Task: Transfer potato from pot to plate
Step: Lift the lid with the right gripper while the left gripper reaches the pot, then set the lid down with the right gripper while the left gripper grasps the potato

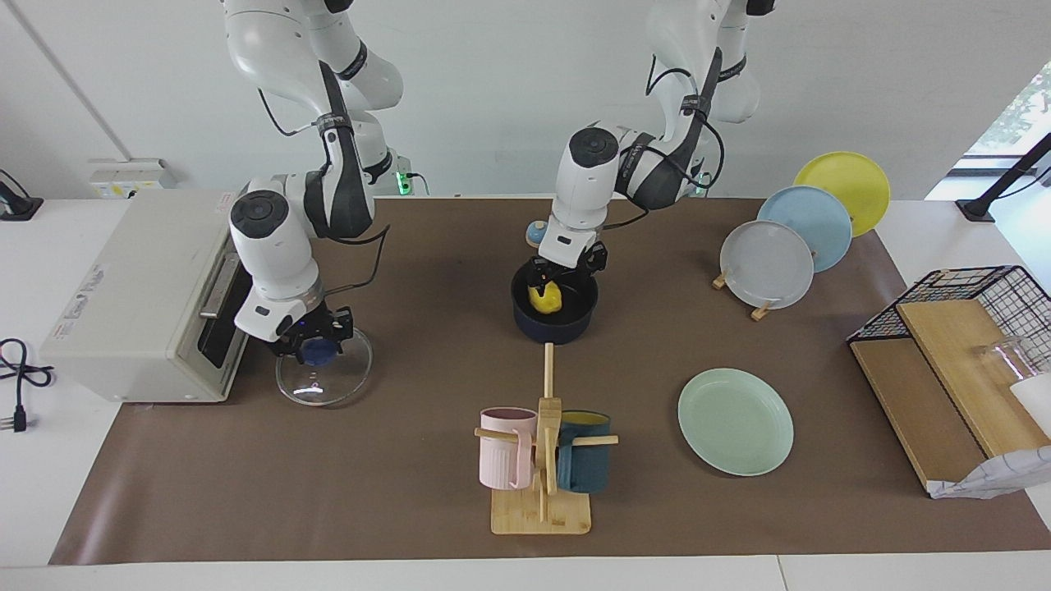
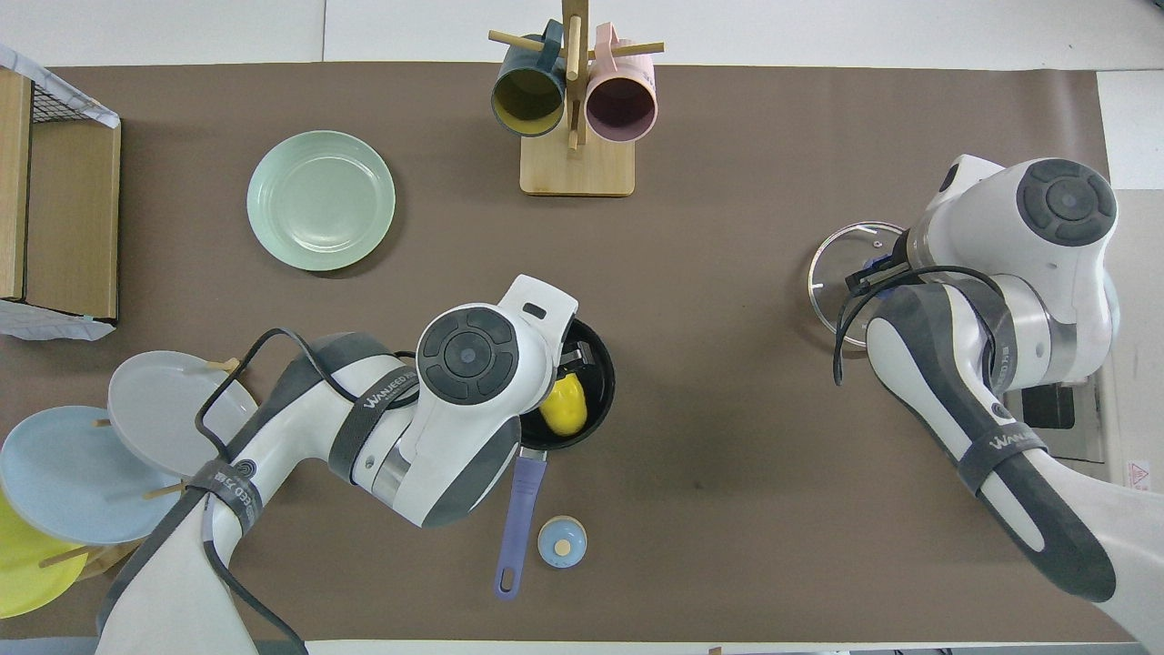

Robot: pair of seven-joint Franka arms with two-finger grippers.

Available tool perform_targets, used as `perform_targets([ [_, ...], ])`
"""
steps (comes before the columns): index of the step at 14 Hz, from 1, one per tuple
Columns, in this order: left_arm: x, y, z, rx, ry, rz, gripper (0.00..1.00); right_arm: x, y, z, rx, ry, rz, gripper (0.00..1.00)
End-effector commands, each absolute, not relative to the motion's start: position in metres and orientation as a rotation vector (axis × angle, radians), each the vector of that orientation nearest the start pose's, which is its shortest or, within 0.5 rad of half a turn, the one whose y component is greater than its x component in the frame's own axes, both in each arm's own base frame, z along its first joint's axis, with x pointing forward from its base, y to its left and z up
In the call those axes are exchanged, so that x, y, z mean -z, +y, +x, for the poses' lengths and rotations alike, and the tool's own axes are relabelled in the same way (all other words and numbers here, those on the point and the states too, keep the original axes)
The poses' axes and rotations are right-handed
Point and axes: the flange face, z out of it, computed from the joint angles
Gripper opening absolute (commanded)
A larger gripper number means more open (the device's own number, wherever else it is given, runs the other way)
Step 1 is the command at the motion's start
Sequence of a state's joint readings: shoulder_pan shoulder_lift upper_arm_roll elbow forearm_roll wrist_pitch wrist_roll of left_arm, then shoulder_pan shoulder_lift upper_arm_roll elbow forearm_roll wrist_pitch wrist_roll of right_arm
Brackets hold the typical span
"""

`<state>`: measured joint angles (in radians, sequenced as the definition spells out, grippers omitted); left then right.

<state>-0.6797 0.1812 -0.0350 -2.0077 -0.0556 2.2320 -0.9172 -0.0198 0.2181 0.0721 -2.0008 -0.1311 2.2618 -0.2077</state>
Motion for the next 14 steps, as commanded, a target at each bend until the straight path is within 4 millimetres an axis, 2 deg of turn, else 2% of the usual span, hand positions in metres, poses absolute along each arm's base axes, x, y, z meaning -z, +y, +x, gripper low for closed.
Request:
perform_targets([
  [1,-0.355,-0.399,0.443,-0.007,-0.426,-3.185,1.0,-0.359,0.024,0.587,0.119,-0.55,-3.177,0.59],
  [3,-0.352,-0.402,0.442,-0.013,-0.44,-3.179,1.0,-0.36,0.023,0.588,0.139,-0.548,-3.177,0.59],
  [5,-0.35,-0.402,0.44,-0.028,-0.443,-3.171,1.0,-0.349,0.011,0.59,0.121,-0.523,-3.179,0.59],
  [7,-0.348,-0.401,0.438,-0.045,-0.448,-3.158,1.0,-0.348,0.011,0.59,0.118,-0.523,-3.179,0.6],
  [14,-0.337,-0.417,0.423,-0.06,-0.488,-3.142,1.0,-0.343,0.008,0.59,0.114,-0.472,-3.159,0.64],
])
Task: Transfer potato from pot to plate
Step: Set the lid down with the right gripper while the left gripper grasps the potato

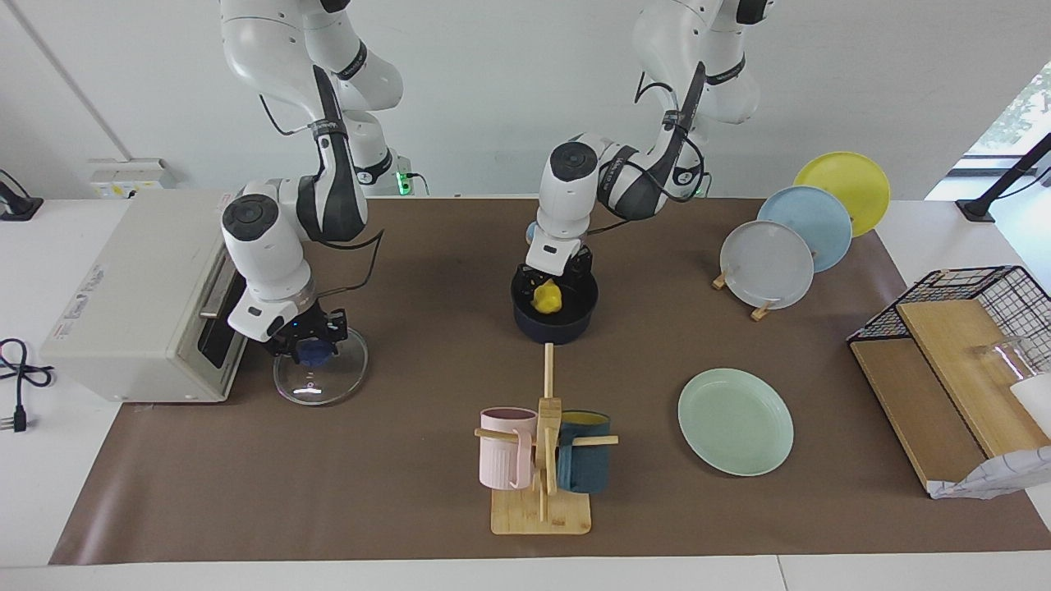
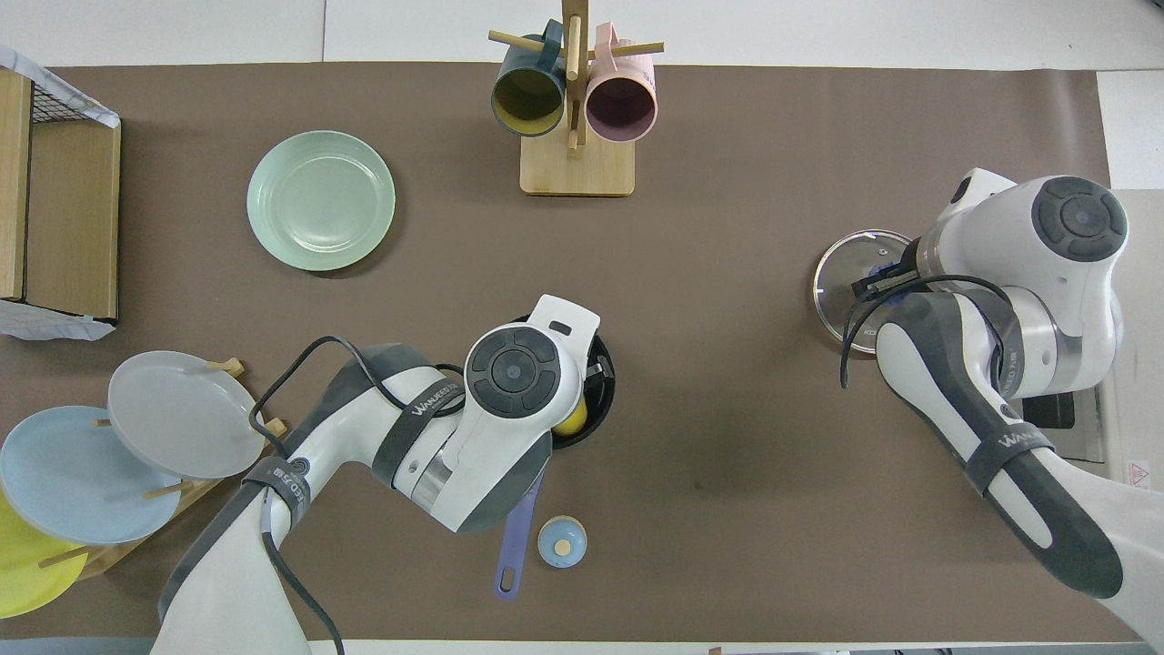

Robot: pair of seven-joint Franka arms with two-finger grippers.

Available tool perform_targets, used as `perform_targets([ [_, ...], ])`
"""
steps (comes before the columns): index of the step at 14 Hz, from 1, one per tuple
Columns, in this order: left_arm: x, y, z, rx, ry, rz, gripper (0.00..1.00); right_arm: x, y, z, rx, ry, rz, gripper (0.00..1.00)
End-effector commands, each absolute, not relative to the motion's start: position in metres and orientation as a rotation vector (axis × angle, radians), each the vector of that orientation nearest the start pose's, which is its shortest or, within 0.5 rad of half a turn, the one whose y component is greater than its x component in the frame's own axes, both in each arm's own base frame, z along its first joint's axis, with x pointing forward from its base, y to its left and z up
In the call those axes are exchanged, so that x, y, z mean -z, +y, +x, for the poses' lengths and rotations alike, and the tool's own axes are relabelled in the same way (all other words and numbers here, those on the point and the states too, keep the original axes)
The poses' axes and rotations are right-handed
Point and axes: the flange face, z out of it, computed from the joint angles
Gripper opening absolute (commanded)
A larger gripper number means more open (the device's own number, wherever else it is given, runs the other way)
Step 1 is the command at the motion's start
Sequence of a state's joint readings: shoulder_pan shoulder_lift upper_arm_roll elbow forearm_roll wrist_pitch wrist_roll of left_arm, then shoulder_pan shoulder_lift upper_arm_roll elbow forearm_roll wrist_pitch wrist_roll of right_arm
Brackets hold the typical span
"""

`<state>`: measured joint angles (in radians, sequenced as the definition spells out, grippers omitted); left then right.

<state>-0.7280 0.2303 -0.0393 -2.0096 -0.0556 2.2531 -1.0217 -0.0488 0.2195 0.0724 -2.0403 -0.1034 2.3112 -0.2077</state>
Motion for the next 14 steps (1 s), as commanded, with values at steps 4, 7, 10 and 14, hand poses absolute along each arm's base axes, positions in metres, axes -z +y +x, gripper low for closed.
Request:
perform_targets([
  [4,-0.335,-0.418,0.425,-0.05,-0.512,-3.147,1.0,-0.335,-0.002,0.594,0.127,-0.495,-3.155,0.64],
  [7,-0.335,-0.419,0.425,-0.042,-0.511,-3.153,0.83,-0.334,-0.002,0.595,0.13,-0.466,-3.14,0.64],
  [10,-0.335,-0.419,0.425,-0.045,-0.503,-3.152,0.0,-0.334,0.0,0.594,0.128,-0.469,-3.139,0.77],
  [14,-0.341,-0.418,0.426,-0.044,-0.507,-3.153,0.0,-0.348,0.0,0.596,0.091,-0.471,-3.14,1.0],
])
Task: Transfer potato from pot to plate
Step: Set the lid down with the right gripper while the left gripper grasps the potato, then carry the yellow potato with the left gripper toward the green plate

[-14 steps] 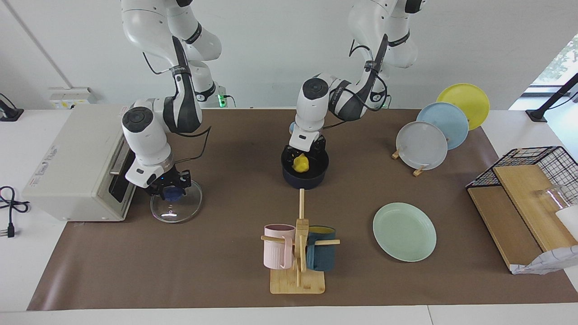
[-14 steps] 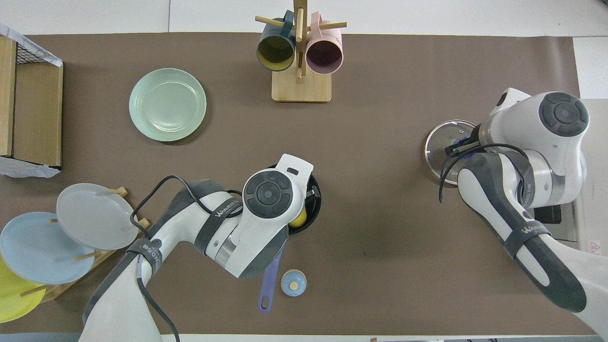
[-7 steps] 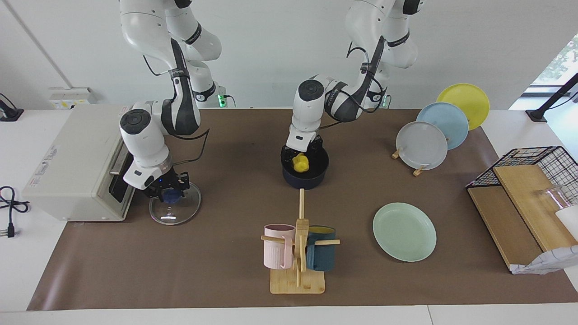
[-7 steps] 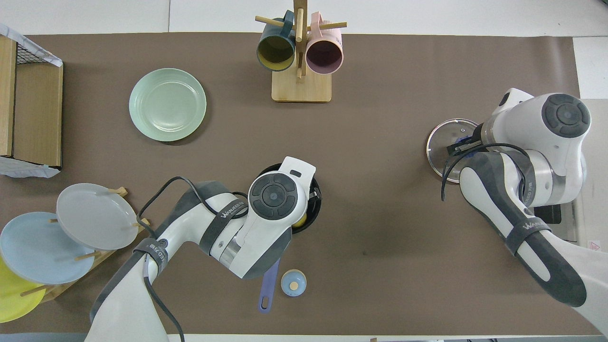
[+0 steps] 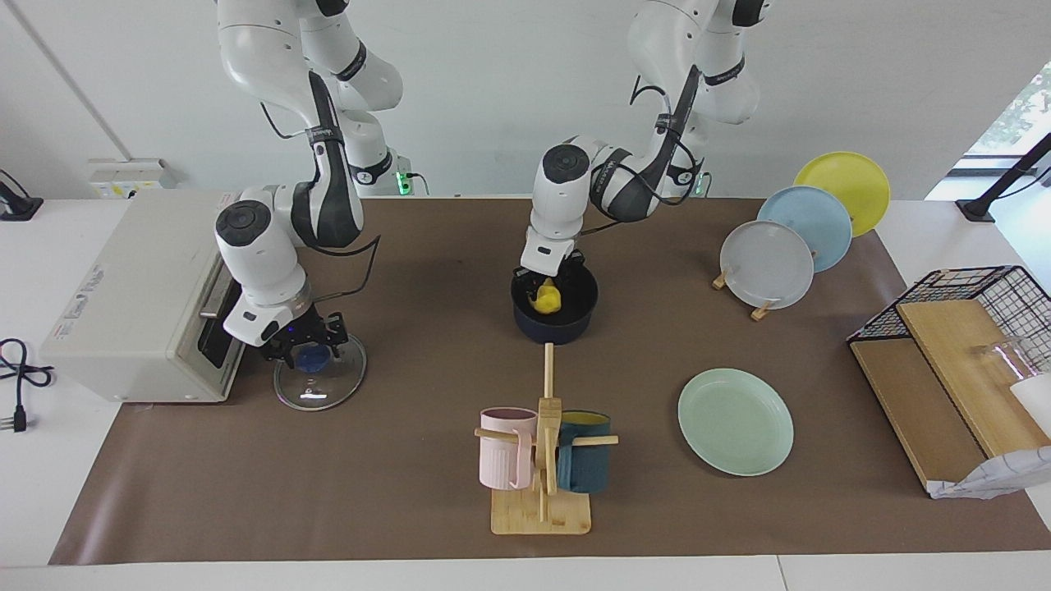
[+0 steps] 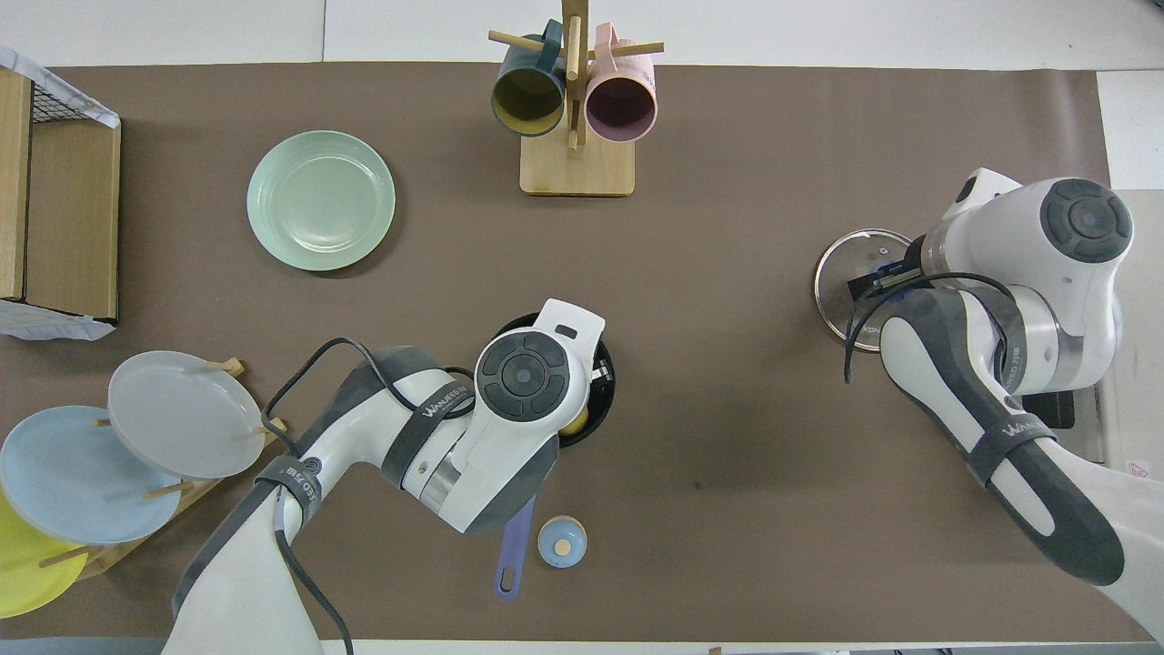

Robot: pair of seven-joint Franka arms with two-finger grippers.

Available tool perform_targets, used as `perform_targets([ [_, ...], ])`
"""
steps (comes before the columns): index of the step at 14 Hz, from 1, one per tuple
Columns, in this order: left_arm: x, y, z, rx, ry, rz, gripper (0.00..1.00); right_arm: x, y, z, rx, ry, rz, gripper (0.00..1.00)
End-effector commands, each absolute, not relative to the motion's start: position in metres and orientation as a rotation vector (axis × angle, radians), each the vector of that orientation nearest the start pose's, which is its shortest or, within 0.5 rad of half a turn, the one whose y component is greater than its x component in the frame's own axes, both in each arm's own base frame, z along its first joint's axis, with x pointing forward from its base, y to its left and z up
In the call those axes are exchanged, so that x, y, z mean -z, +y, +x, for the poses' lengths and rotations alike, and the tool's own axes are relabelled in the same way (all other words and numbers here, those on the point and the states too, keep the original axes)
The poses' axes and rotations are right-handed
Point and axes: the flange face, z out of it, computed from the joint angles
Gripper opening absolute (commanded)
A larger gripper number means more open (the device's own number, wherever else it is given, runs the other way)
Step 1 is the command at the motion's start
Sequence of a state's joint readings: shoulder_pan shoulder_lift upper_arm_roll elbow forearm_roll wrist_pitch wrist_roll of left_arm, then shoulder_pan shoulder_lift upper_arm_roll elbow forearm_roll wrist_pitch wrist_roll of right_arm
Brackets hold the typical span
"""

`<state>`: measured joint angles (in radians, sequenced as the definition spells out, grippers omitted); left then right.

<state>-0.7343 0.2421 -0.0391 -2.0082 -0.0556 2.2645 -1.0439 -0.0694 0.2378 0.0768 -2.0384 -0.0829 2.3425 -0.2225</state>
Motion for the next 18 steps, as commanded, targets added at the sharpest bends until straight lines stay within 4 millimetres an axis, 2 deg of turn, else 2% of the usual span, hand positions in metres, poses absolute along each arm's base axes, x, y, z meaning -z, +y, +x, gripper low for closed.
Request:
perform_targets([
  [1,-0.345,-0.418,0.426,-0.044,-0.509,-3.153,0.0,-0.368,0.003,0.598,0.069,-0.472,-3.142,1.0],
  [2,-0.348,-0.418,0.425,-0.052,-0.507,-3.147,0.0,-0.387,0.006,0.601,0.027,-0.471,-3.141,1.0],
  [3,-0.363,-0.416,0.425,-0.053,-0.506,-3.148,0.0,-0.413,0.007,0.605,-0.003,-0.459,-3.136,1.0],
  [4,-0.39,-0.41,0.428,-0.053,-0.502,-3.149,0.0,-0.438,0.007,0.605,-0.02,-0.436,-3.121,1.0],
  [6,-0.46,-0.378,0.45,-0.046,-0.47,-3.158,0.0,-0.491,0.004,0.594,-0.045,-0.412,-3.114,1.0],
  [8,-0.524,-0.311,0.504,-0.032,-0.456,-3.17,0.0,-0.534,0.008,0.573,-0.009,-0.386,-3.128,1.0],
  [9,-0.543,-0.279,0.528,-0.021,-0.44,-3.189,0.0,-0.551,0.008,0.565,0.007,-0.353,-3.137,1.0],
  [10,-0.548,-0.248,0.55,-0.009,-0.407,-3.217,0.0,-0.564,0.009,0.56,-0.004,-0.342,-3.137,1.0],
  [12,-0.541,-0.177,0.588,0.058,-0.34,-3.237,0.0,-0.6,0.009,0.556,-0.074,-0.317,-3.137,1.0],
  [13,-0.53,-0.152,0.604,0.084,-0.278,-3.244,0.0,-0.602,0.01,0.558,-0.107,-0.295,-3.137,1.0],
  [16,-0.462,-0.111,0.651,0.16,-0.224,-3.239,0.0,-0.601,0.013,0.559,-0.105,-0.264,-3.142,1.0],
  [17,-0.437,-0.109,0.662,0.17,-0.175,-3.235,0.0,-0.599,0.015,0.558,-0.114,-0.268,-3.138,1.0],
  [18,-0.421,-0.105,0.671,0.183,-0.141,-3.234,0.0,-0.599,0.021,0.555,-0.131,-0.285,-3.137,1.0],
])
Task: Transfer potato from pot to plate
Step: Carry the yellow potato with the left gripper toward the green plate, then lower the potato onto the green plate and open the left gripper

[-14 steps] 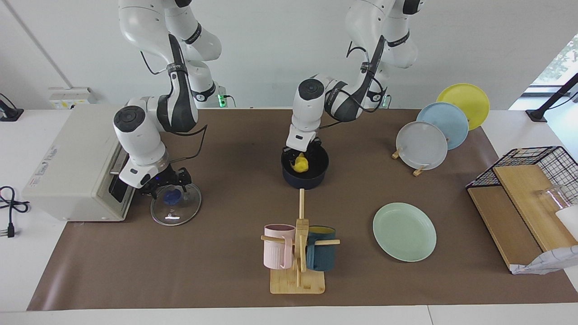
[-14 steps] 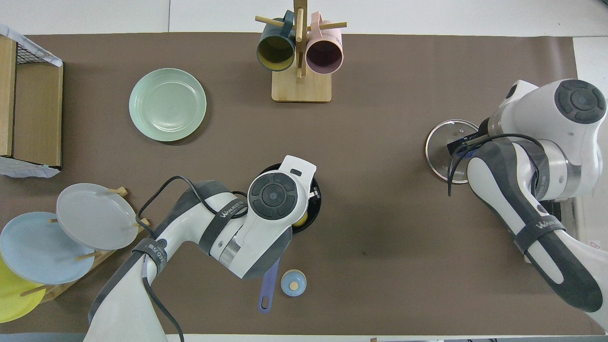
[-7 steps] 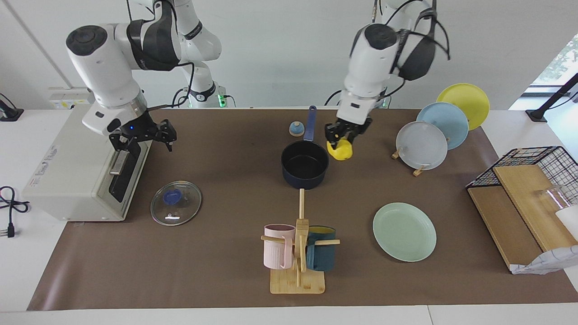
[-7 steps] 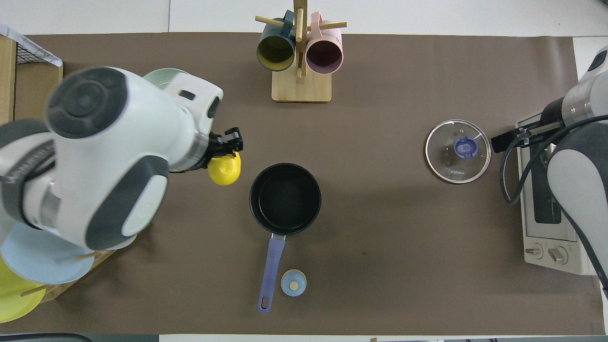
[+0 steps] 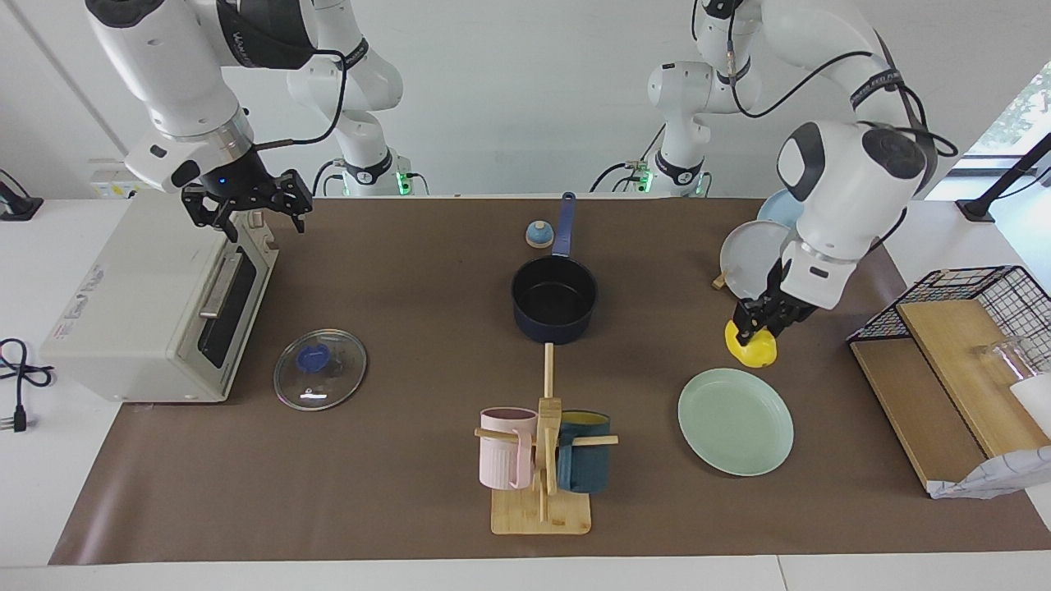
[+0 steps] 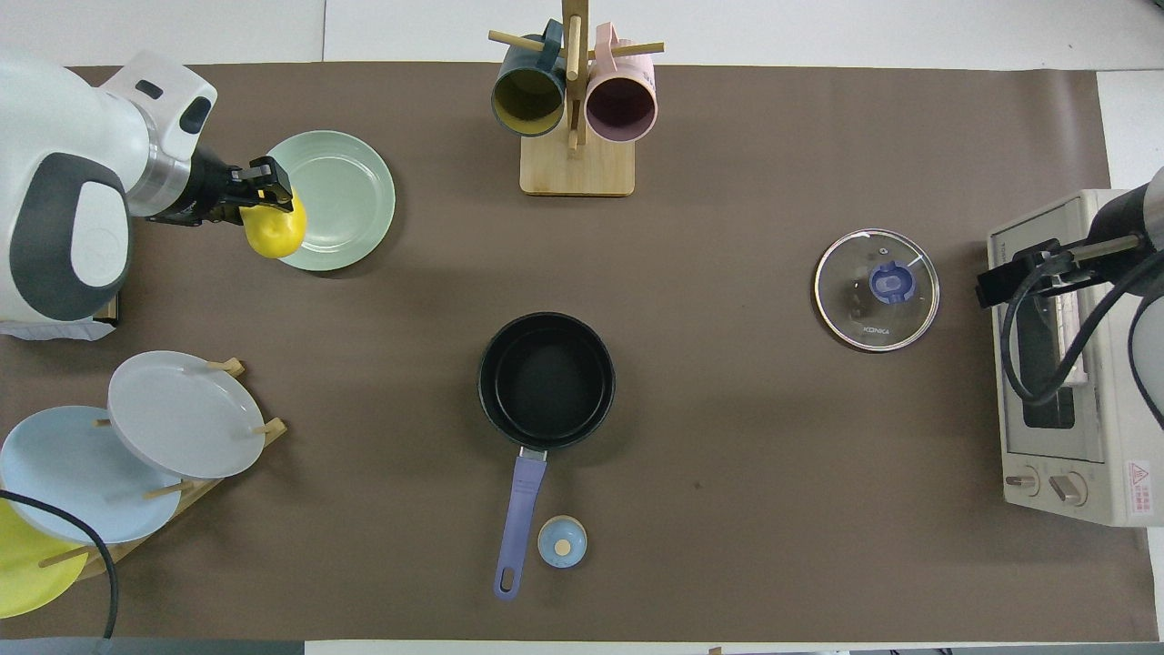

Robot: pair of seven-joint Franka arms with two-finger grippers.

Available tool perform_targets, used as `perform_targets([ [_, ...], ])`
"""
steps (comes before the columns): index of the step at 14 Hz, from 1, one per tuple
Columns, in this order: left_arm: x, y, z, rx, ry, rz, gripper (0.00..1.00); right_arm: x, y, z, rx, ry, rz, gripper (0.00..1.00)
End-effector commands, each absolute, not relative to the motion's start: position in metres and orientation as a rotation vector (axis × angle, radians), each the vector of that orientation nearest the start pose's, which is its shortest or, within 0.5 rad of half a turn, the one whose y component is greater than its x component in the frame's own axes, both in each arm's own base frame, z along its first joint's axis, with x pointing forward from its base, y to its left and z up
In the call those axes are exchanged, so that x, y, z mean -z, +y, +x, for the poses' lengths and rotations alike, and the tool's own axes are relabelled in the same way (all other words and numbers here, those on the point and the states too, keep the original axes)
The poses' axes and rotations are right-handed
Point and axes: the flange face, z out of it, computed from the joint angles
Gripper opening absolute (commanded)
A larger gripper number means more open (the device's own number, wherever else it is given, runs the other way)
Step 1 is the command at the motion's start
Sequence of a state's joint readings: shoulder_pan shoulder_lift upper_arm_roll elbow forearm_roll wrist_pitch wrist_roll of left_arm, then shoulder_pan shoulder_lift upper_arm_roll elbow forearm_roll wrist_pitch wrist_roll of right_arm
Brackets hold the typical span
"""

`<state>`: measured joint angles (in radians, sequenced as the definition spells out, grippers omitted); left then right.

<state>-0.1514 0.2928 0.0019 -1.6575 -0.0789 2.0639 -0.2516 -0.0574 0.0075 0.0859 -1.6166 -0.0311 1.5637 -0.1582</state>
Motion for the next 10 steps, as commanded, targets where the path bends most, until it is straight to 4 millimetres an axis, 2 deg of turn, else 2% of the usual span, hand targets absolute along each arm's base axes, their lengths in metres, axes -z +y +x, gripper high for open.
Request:
perform_targets([
  [1,-0.406,-0.099,0.683,0.177,-0.147,-3.233,0.0,-0.601,0.029,0.553,-0.139,-0.304,-3.14,1.0],
  [2,-0.392,-0.1,0.693,0.167,-0.15,-3.234,0.0,-0.606,0.029,0.551,-0.12,-0.305,-3.144,1.0],
  [4,-0.372,-0.1,0.7,0.146,-0.148,-3.231,0.0,-0.598,0.017,0.549,-0.14,-0.271,-3.145,1.0],
  [6,-0.369,-0.103,0.701,0.174,-0.124,-3.23,0.0,-0.596,0.022,0.545,-0.152,-0.288,-3.142,1.0],
  [10,-0.351,-0.106,0.697,0.174,-0.104,-3.23,0.0,-0.6,0.004,0.542,-0.142,-0.24,-3.144,1.0],
])
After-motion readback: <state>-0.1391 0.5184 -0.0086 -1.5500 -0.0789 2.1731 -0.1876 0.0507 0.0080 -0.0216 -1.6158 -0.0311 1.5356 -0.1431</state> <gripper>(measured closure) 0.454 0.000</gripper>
